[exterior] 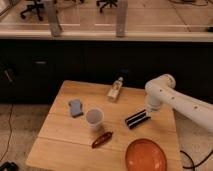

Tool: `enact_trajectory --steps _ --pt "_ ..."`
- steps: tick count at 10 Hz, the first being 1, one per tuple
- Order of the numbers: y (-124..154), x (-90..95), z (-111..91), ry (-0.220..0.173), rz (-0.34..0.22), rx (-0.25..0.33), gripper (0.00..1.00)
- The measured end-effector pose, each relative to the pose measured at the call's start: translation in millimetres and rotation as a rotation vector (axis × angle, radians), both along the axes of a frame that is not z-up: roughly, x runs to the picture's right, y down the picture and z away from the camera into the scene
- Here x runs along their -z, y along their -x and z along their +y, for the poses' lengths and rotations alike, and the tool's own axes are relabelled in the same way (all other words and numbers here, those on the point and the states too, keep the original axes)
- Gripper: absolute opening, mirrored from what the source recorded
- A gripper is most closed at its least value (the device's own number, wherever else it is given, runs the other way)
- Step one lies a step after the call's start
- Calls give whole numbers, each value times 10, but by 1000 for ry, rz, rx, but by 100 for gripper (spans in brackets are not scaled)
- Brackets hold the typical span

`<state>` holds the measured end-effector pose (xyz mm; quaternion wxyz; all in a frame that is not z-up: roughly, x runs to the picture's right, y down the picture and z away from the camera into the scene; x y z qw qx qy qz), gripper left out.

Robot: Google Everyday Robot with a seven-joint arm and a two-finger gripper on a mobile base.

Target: Push the eraser across the table

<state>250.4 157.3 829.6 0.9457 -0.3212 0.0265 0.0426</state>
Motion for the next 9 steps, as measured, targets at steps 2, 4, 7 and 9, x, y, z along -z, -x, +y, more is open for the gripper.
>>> enact_trajectory --steps 2,4,7,9 --pt "-31 -80 45 7 8 2 0" --pt "48 -113 66 15 5 10 0" --pt "92 -136 119 30 5 23 0" --pt "112 -129 181 46 6 32 0"
